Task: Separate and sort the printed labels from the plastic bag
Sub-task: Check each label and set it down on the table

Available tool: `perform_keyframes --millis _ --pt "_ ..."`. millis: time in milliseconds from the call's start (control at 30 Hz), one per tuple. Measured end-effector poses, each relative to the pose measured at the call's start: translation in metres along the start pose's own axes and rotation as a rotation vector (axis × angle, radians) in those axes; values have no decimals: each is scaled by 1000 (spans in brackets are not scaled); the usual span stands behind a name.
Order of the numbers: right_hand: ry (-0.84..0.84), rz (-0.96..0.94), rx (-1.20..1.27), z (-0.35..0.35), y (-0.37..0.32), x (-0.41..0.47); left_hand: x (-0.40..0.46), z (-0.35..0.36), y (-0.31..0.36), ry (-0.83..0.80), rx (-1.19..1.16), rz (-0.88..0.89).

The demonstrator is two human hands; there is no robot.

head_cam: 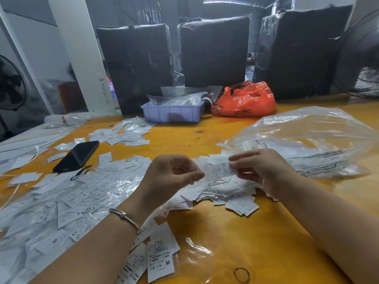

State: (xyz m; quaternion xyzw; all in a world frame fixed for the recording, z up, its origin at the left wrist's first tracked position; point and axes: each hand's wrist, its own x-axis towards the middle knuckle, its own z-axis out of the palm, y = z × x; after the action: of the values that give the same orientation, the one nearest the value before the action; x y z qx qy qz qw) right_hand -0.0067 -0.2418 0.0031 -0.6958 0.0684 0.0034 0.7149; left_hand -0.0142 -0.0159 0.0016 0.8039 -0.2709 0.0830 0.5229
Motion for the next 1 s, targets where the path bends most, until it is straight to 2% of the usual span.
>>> perform_keyframes --millis 100,233,400,467,633,800,1000 --pt "-25 6 -211 2 -2 -3 -1 1 0 -21 44 17" --pt "-87 -91 -701 4 -4 -6 -1 2 -1 -3 79 24" --pt "-190 -109 -768 1 -10 -11 -2 2 2 -22 91 35" --pt "-196 -124 -717 -1 -11 -9 -2 2 4 -26 85 33" --pt "-159 -114 -227 -4 -13 -5 -2 4 4 -23 73 38" --pt "-292 -80 112 4 -17 -12 -3 5 3 -54 82 36" --pt "-280 -458 119 19 -17 -31 -3 8 2 -87 68 9"
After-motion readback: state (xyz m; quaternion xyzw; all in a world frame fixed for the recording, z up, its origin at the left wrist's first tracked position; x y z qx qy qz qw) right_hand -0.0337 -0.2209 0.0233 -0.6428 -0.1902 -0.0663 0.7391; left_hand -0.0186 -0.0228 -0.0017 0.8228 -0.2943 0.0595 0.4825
